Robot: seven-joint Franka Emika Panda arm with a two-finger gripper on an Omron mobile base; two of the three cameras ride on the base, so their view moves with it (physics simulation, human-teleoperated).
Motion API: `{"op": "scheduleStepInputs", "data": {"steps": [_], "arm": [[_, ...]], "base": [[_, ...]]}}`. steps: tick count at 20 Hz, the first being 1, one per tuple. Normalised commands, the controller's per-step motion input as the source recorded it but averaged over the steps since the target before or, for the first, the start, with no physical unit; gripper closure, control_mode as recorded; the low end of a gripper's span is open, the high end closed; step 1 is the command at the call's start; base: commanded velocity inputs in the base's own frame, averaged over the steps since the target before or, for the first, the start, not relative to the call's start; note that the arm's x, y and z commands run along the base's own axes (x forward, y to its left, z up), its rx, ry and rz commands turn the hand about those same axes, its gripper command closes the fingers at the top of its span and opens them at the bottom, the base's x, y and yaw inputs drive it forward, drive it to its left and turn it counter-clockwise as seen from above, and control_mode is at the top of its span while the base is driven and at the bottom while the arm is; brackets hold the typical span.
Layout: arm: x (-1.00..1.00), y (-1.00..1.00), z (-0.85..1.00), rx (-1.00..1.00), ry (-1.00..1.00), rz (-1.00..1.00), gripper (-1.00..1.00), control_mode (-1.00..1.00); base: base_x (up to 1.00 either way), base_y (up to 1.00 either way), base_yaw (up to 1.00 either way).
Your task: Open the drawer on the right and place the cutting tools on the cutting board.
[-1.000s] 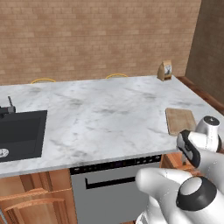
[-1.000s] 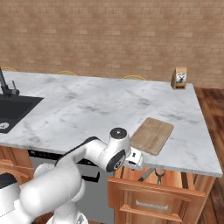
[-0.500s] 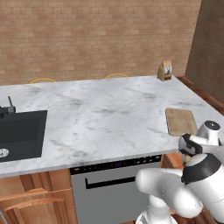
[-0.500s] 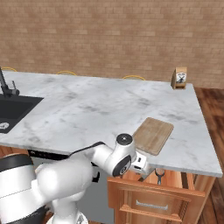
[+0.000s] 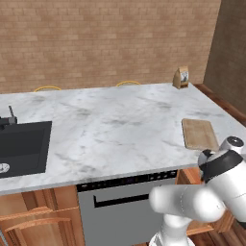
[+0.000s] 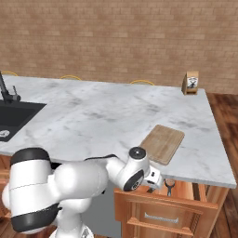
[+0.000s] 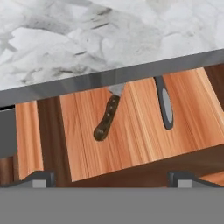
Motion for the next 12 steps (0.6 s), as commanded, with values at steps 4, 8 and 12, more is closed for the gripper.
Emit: {"op": "scheduleStepInputs", "data": {"steps": [4, 8, 12], "arm": [[0.03, -0.15, -0.16, 0.00, 0.00, 0.00, -1.00, -1.00], [0.04, -0.12, -0.13, 0.00, 0.00, 0.00, -1.00, -1.00], [0.03, -0.08, -0.11, 0.00, 0.00, 0.00, -1.00, -1.00]], "base": [[0.00, 0.00, 0.00], [0.00, 0.00, 0.00], [0.00, 0.00, 0.00]]}}
